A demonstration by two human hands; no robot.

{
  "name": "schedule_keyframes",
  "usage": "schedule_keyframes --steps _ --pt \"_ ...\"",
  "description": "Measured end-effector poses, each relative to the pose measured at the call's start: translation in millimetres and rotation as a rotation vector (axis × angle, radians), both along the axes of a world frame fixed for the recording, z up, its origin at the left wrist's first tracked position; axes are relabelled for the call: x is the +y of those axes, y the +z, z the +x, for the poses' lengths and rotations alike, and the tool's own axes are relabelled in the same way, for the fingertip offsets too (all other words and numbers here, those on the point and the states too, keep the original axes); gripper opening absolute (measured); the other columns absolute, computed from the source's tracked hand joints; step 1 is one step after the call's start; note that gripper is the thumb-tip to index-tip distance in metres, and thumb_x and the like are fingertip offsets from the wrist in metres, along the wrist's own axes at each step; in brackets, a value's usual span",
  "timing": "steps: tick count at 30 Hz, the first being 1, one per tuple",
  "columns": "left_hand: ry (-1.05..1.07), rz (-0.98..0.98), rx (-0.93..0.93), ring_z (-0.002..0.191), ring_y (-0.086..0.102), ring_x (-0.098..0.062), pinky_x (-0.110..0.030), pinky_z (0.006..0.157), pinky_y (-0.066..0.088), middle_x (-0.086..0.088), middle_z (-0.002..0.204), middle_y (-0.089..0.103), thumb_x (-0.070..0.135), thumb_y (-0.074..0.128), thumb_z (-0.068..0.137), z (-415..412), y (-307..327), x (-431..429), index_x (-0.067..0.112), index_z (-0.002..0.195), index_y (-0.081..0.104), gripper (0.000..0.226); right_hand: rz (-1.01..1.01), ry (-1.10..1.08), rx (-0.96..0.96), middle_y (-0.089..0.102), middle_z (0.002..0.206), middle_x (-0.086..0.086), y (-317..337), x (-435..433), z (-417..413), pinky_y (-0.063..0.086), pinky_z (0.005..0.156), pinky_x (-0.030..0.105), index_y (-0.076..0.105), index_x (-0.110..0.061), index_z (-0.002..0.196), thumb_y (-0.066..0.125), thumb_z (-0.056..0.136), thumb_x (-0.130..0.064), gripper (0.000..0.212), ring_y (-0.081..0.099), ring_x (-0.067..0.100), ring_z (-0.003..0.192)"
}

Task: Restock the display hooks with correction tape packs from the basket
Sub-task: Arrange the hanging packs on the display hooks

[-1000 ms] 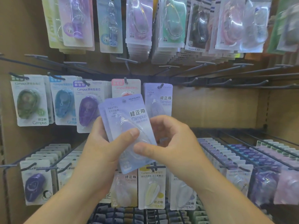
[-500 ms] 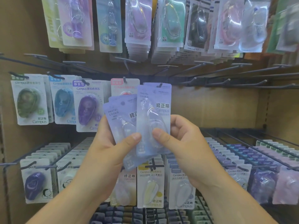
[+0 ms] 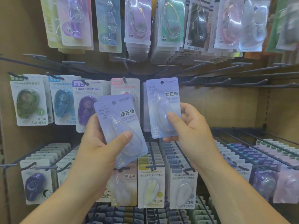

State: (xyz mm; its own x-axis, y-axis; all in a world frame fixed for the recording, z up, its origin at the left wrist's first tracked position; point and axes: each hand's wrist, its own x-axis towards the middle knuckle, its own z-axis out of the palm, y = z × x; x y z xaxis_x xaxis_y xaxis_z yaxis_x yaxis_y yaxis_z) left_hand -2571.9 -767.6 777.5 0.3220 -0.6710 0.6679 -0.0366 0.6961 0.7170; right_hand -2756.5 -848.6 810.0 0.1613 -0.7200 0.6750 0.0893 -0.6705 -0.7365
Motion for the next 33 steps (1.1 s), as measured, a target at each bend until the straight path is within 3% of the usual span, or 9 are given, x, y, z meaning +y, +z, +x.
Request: schedule_keyframes --steps 4,8,12,18,24,26,29,31,33 --pt "0.01 0.001 -0.007 0.106 0.076 -0.012 -0.032 0.078 0.064 0.009 0.115 0.079 0.018 0.071 0.074 2.2 -1.6 1.2 0.03 0.128 0.061 0.056 -0.009 -0.023 0.003 0.078 0.098 -0.008 -3.2 -3.0 1.9 0.057 0.057 0.027 0.062 -0.026 0.114 0.058 0.103 -0.023 0.012 0.076 0.012 0.087" --pt "0.027 0.001 -0.013 0.101 0.077 -0.01 -0.021 0.075 0.061 0.01 0.111 0.079 0.016 0.073 0.073 3.7 -1.3 2.1 0.031 0.126 0.061 0.057 -0.04 -0.139 0.077 0.076 0.095 -0.015 -1.8 -11.2 3.3 0.056 0.059 0.023 0.064 -0.032 0.109 0.062 0.101 -0.03 0.008 0.073 0.001 0.085" --pt "0.042 0.006 -0.049 0.099 0.078 -0.011 -0.022 0.074 0.062 0.011 0.11 0.08 0.015 0.077 0.068 3.6 -0.4 4.9 0.035 0.121 0.061 0.06 -0.105 -0.31 0.211 0.075 0.087 -0.014 2.7 -26.7 5.1 0.061 0.062 0.032 0.067 -0.034 0.109 0.068 0.095 -0.042 0.016 0.07 0.0 0.078" --pt "0.055 0.013 -0.065 0.098 0.079 -0.014 -0.023 0.072 0.062 0.01 0.109 0.08 0.014 0.08 0.065 7.4 0.5 7.3 0.038 0.121 0.062 0.063 -0.071 -0.337 0.259 0.072 0.085 -0.013 10.1 -41.7 9.0 0.047 0.052 0.02 0.068 -0.031 0.101 0.069 0.094 -0.045 0.015 0.067 0.0 0.07" --pt "0.043 0.005 -0.049 0.095 0.079 -0.014 -0.023 0.068 0.062 0.009 0.106 0.08 0.012 0.079 0.063 7.0 0.4 10.2 0.034 0.12 0.063 0.063 -0.011 -0.316 0.278 0.072 0.09 -0.012 12.1 -45.7 9.5 0.052 0.058 0.028 0.068 -0.029 0.1 0.067 0.095 -0.048 0.019 0.07 0.008 0.079" --pt "0.038 0.017 -0.048 0.094 0.079 -0.015 -0.028 0.068 0.063 0.008 0.106 0.081 0.011 0.082 0.063 7.5 0.9 10.7 0.033 0.12 0.063 0.064 0.001 -0.37 0.276 0.069 0.09 -0.011 10.6 -44.2 6.5 0.055 0.062 0.031 0.065 -0.028 0.1 0.067 0.093 -0.053 0.025 0.068 0.009 0.081" --pt "0.047 0.025 -0.078 0.099 0.079 -0.017 -0.038 0.078 0.063 0.008 0.11 0.08 0.007 0.095 0.063 8.1 3.3 8.9 0.031 0.122 0.063 0.071 -0.032 -0.505 0.257 0.061 0.098 -0.009 7.3 -33.3 -0.8 0.047 0.066 0.025 0.055 -0.034 0.113 0.062 0.092 -0.06 0.034 0.059 0.006 0.087" --pt "0.028 0.004 -0.082 0.1 0.078 -0.017 -0.032 0.075 0.064 0.007 0.11 0.08 0.013 0.083 0.066 7.0 5.8 5.8 0.029 0.122 0.063 0.062 -0.102 -0.475 0.183 0.062 0.096 -0.006 5.2 -19.1 -4.7 0.045 0.063 0.023 0.056 -0.033 0.112 0.061 0.094 -0.055 0.029 0.059 0.008 0.084" --pt "-0.016 -0.012 -0.08 0.1 0.079 -0.017 -0.026 0.074 0.063 0.006 0.11 0.081 0.013 0.081 0.066 3.1 8.4 2.8 0.028 0.121 0.063 0.06 -0.136 -0.273 0.12 0.068 0.09 -0.004 2.8 -1.7 -5.8 0.051 0.063 0.023 0.064 -0.031 0.103 0.065 0.093 -0.052 0.022 0.062 0.008 0.08"
